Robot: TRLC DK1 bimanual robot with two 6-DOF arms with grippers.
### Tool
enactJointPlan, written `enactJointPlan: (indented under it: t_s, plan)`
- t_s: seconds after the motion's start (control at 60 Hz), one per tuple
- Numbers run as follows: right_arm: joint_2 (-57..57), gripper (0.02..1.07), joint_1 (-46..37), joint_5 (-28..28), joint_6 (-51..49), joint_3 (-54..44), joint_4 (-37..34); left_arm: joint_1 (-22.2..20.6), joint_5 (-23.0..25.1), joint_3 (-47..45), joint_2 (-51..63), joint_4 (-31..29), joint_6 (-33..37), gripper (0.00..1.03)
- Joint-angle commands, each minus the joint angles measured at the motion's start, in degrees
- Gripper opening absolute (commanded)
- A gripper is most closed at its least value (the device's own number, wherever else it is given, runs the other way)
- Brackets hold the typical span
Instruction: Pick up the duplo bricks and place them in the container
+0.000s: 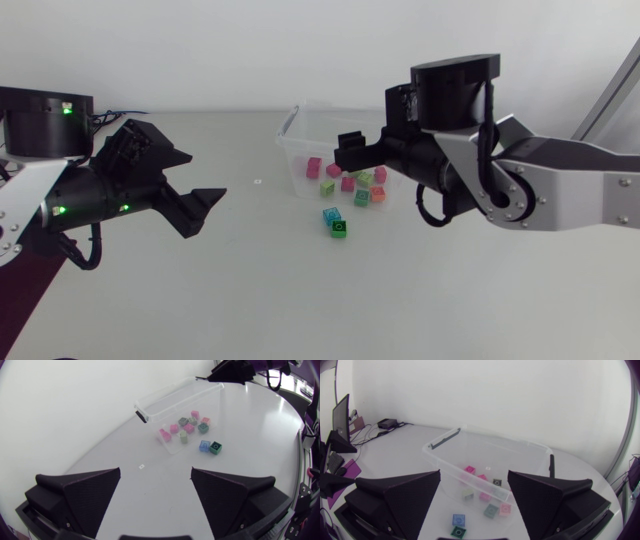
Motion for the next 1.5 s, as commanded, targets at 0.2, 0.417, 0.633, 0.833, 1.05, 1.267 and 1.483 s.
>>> enactJointPlan:
  t_s: [0.2,0.417,0.633,0.833,1.05,1.267,1.483]
  plan:
    - [-0.7,0.96,4.1,0.8,8.6,-7.2,0.8,5.9,-0.1,-5.4,-6.9,0.9,-12.1,0.99]
    - [3.1,0.96,6.7,0.8,10.5,-7.1,-1.5,7.0,-1.2,-9.3,-12.9,0.9,-13.9,0.99]
    - [7.0,0.96,8.7,3.1,12.3,-7.5,-2.7,7.0,-2.8,-15.0,-20.0,5.9,-17.7,0.99]
    - [10.3,0.96,8.9,3.6,12.9,-7.7,-2.9,6.6,-4.5,-19.5,-24.5,10.3,-21.4,0.99]
    - [15.0,0.96,9.4,4.0,14.5,-5.4,-5.3,6.7,-4.5,-23.3,-29.8,13.2,-22.3,0.99]
    - [21.5,0.96,9.1,5.0,15.5,-1.8,-6.4,6.8,-6.0,-27.2,-37.8,14.1,-22.5,0.99]
    - [25.1,0.96,7.9,4.4,16.0,1.6,-8.7,6.7,-6.7,-30.4,-43.7,14.6,-22.3,0.99]
